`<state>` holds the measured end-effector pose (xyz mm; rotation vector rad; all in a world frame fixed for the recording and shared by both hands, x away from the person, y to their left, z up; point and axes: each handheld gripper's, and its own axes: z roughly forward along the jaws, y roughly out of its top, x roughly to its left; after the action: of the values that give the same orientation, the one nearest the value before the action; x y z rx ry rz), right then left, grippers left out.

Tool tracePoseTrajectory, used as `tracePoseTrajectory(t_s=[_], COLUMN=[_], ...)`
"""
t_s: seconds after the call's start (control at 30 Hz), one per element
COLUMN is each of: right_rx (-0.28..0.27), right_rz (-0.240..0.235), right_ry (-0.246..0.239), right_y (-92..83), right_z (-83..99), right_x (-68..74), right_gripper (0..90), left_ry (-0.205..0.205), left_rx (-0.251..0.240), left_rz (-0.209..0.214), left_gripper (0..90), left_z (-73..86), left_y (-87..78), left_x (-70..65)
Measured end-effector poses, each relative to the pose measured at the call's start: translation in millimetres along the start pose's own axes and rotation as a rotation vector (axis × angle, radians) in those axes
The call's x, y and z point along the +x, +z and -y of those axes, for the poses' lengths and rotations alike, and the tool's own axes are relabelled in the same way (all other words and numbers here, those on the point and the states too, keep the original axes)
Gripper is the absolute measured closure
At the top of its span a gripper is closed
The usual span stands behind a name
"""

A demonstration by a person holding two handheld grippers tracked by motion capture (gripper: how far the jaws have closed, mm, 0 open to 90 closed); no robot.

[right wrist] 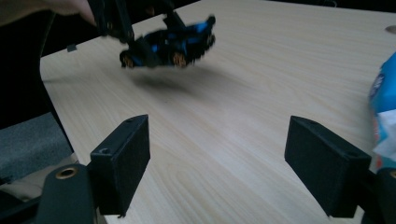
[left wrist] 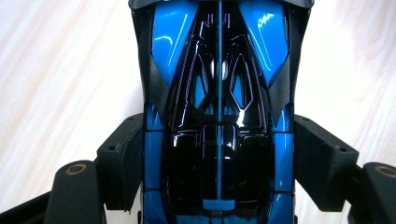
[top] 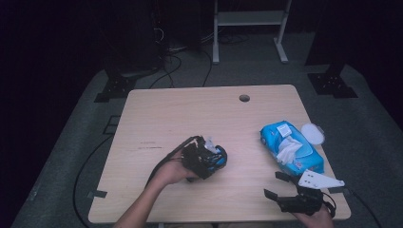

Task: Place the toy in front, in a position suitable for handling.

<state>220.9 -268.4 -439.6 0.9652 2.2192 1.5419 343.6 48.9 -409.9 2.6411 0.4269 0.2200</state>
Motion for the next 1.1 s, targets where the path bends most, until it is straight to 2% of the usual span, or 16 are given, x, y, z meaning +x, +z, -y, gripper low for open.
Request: tracePoseTrajectory(t_s=[0.07,0.2,0.27,0.33,0.47,0.53,0.63,0.67,0.7,0.73,0.8,0.83,0.9,0.93,1.0,1.1], right_rx=[-0.007,-0.013,-0.029,-0.033,-0.037,-0.005,0.023,0.061,0.061,0.096,0.11,0.134,0.15,0.179,0.198,0.217], right_rz=[0.03,0.066,0.129,0.15,0.258,0.305,0.322,0.352,0.352,0.356,0.357,0.353,0.357,0.361,0.354,0.354], right_ry=[-0.009,-0.005,-0.006,-0.008,-0.026,-0.029,-0.044,-0.109,-0.109,-0.152,-0.154,-0.139,-0.134,-0.109,-0.099,-0.092], right_y=[-7.7,-16.6,-29.8,-33.1,-47.0,-42.1,-32.4,-18.1,-18.1,-5.4,-1.1,8.7,11.6,16.1,17.8,18.5], right_z=[-3.3,-8.9,-16.4,-18.2,-27.4,-30.6,-31.8,-34.3,-34.3,-36.9,-38.2,-39.9,-40.0,-39.3,-38.7,-38.4], right_x=[-2.0,-7.1,-16.5,-19.5,-40.1,-58.0,-68.1,-73.3,-73.3,-76.8,-78.9,-88.2,-91.8,-100.0,-105.1,-105.8], right_gripper=[21.6,21.6,21.7,22.0,23.3,24.1,25.4,28.1,28.1,29.2,29.3,30.6,30.8,32.6,37.2,42.5], left_ry=[0.033,0.092,0.123,0.129,0.169,0.192,0.197,0.2,0.199,0.192,0.187,0.187,0.166,0.161,0.149,0.118], left_rx=[0.004,0.028,0.04,0.044,0.063,0.081,0.08,0.071,0.067,0.056,0.051,0.04,0.004,-0.015,-0.05,-0.102], left_rz=[0.036,0.069,0.08,0.085,0.113,0.119,0.122,0.128,0.132,0.145,0.153,0.157,0.161,0.155,0.139,0.105], left_gripper=[26.0,26.0,26.0,26.0,26.0,25.9,25.9,25.8,25.8,25.8,25.7,25.5,22.6,16.1,12.0,10.8], left_z=[-10.3,-20.9,-27.7,-29.7,-34.1,-34.7,-34.5,-34.6,-34.5,-34.4,-34.1,-33.6,-31.8,-30.3,-25.2,-12.0], left_y=[13.6,27.0,36.7,39.7,51.0,57.5,59.8,59.8,60.4,61.3,61.1,59.9,55.6,52.0,45.1,34.7], left_x=[-11.1,-23.1,-31.5,-33.5,-39.6,-41.9,-42.1,-41.2,-41.0,-39.5,-38.5,-37.3,-35.9,-34.7,-33.7,-33.2])
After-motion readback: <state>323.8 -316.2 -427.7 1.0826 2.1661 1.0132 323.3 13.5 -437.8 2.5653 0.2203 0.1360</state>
